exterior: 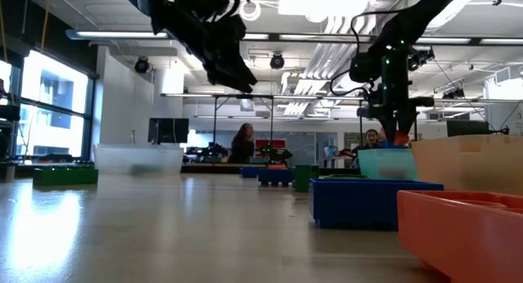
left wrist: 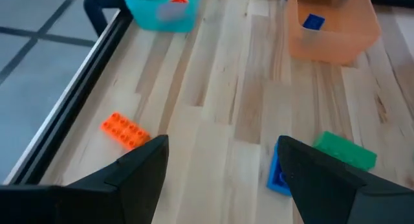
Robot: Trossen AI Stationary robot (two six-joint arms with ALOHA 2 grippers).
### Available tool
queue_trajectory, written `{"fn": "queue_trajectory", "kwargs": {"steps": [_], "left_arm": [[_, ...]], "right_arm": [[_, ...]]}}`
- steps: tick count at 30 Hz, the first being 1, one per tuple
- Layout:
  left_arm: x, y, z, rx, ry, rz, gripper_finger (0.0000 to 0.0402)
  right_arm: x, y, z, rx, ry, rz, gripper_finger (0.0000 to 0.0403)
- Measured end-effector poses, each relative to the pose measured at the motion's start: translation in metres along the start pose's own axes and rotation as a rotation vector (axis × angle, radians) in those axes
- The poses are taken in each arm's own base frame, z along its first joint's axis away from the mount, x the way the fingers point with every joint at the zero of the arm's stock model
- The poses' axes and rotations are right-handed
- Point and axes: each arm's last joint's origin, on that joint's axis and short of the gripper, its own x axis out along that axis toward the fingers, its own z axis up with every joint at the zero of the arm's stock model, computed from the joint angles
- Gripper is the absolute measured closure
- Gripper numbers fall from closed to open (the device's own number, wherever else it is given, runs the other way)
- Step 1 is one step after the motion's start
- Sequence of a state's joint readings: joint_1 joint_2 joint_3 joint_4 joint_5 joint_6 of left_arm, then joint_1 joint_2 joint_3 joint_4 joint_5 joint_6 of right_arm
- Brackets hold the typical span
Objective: Sort & place blocks by color
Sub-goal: Put the orange game piece into the blue bin
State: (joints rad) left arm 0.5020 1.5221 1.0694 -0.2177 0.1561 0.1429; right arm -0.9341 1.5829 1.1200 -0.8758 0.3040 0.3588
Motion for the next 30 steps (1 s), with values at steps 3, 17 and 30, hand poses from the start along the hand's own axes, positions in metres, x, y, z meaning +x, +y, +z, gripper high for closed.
{"fn": "queue_trajectory", "kwargs": {"steps": [3, 17, 30], "left_arm": [[0.014, -0.005, -0.005, -0.001, 0.031, -0.018, 0.0124], [0.074, -0.035, -0.025, 0.086, 0.071, -0.123, 0.0124], [0.105, -0.044, -0.049, 0.093, 0.157, -0.173, 0.0124]], "right_arm": [[0.008, -0.002, 0.000, 0.034, -0.024, 0.021, 0.0293], [0.022, -0.007, -0.003, 0.070, -0.037, 0.033, 0.0293], [0.022, -0.004, -0.005, 0.057, 0.003, 0.111, 0.0256]]}}
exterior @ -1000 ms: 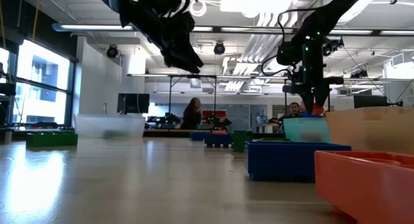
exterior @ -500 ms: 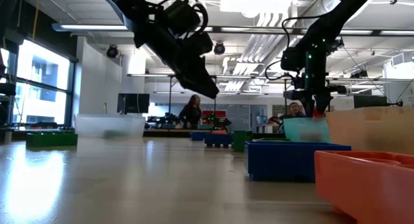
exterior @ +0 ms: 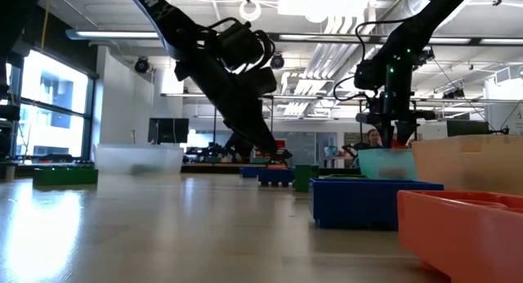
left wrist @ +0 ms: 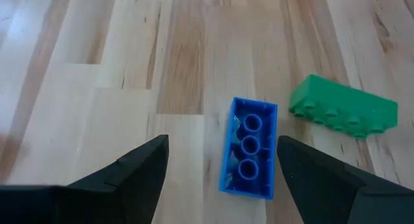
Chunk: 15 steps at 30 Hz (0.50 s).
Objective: Sort & place blocks by color
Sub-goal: Put the orange game piece into the blue bin, then put the blue game piece into the orange bin
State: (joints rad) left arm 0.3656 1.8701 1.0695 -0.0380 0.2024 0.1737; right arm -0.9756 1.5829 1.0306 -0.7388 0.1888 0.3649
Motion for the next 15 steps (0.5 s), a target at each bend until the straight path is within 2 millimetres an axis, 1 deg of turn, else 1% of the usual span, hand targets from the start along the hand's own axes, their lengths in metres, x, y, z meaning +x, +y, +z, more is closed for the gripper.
{"fn": "queue_trajectory", "kwargs": {"steps": [5, 8, 11, 15], "left_arm": [[0.001, -0.002, -0.001, 0.040, 0.004, -0.054, 0.0124], [0.001, -0.003, -0.002, 0.054, 0.008, -0.062, 0.0124], [0.001, -0.006, -0.001, 0.098, 0.008, -0.067, 0.0124], [0.002, -0.011, -0.001, 0.160, 0.007, -0.071, 0.0124]], "right_arm": [[0.000, -0.001, -0.001, -0.010, 0.004, -0.026, 0.0197], [0.000, -0.001, -0.001, -0.010, 0.002, -0.030, 0.0173], [0.000, -0.001, -0.001, -0.010, 0.001, -0.031, 0.0165], [0.000, -0.001, -0.001, -0.010, 0.001, -0.031, 0.0164]]}}
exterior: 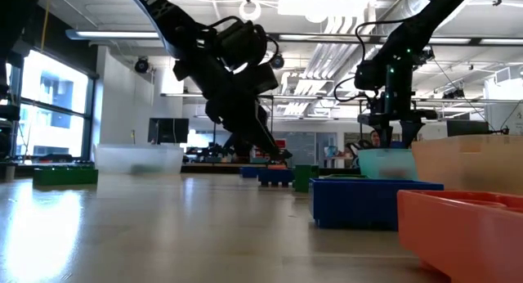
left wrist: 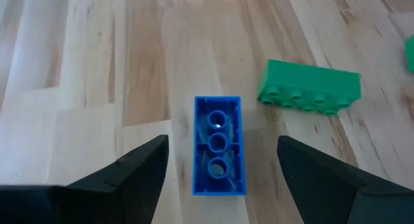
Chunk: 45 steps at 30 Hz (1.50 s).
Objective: Sort & place blocks by color
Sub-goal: Put the blue game piece into the orange bin
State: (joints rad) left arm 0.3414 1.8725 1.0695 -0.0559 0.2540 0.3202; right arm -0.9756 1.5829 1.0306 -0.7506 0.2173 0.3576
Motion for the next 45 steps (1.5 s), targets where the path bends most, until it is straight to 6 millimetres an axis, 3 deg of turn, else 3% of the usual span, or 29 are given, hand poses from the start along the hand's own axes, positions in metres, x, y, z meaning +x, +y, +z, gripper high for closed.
{"fn": "queue_trajectory", "kwargs": {"steps": [10, 22, 26, 30, 35, 39, 45], "left_arm": [[0.019, 0.001, -0.016, -0.025, 0.085, 0.023, 0.0124], [0.030, 0.000, -0.021, -0.016, 0.088, 0.023, 0.0125], [0.033, 0.001, -0.023, -0.016, 0.088, 0.018, 0.0150], [0.034, 0.001, -0.023, -0.016, 0.087, 0.015, 0.0205], [0.033, 0.000, -0.022, -0.020, 0.087, 0.014, 0.0291], [0.028, 0.003, -0.022, -0.026, 0.095, 0.027, 0.0294], [0.006, 0.013, -0.014, -0.046, 0.076, 0.062, 0.0294]], "right_arm": [[0.000, 0.000, 0.000, 0.001, -0.004, 0.002, 0.0163], [0.000, 0.001, 0.000, 0.002, 0.011, 0.023, 0.0163], [0.000, 0.001, -0.002, -0.003, 0.034, 0.045, 0.0163], [-0.002, 0.001, -0.003, -0.006, 0.056, 0.059, 0.0163], [-0.016, 0.000, 0.004, -0.012, 0.084, 0.050, 0.0163], [-0.035, 0.005, 0.012, -0.049, 0.083, 0.053, 0.0163], [-0.075, 0.030, 0.012, -0.186, 0.088, 0.084, 0.0163]]}}
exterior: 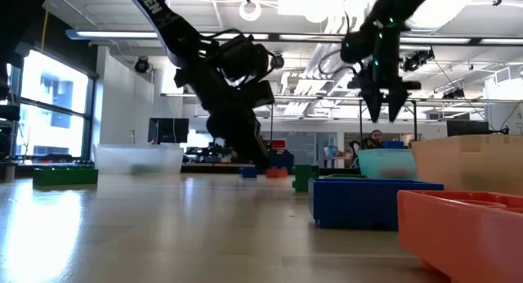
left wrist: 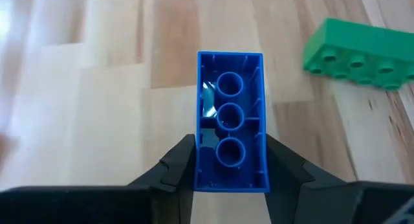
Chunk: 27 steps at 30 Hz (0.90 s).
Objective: Sort & place blocks by color
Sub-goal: Put the blue game piece into the orange bin
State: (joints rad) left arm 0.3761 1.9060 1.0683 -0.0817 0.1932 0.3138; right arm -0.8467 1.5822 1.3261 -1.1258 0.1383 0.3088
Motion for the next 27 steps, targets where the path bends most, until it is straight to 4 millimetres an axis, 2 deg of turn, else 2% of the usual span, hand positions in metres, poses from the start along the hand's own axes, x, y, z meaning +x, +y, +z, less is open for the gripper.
{"fn": "queue_trajectory", "kwargs": {"steps": [9, 14, 21, 27], "left_arm": [[-0.050, 0.024, 0.013, -0.032, -0.085, 0.106, 0.0294], [-0.084, 0.034, 0.023, -0.039, -0.177, 0.172, 0.0294], [-0.126, 0.037, 0.037, -0.002, -0.284, 0.337, 0.0294], [-0.146, 0.037, 0.045, -0.004, -0.348, 0.457, 0.0294]], "right_arm": [[-0.056, 0.050, -0.010, -0.122, -0.061, 0.076, 0.0163], [-0.087, 0.075, -0.017, -0.183, -0.099, 0.216, 0.0163], [-0.132, 0.096, -0.022, -0.173, -0.218, 0.375, 0.0163], [-0.160, 0.118, -0.021, -0.162, -0.383, 0.548, 0.0163]]}}
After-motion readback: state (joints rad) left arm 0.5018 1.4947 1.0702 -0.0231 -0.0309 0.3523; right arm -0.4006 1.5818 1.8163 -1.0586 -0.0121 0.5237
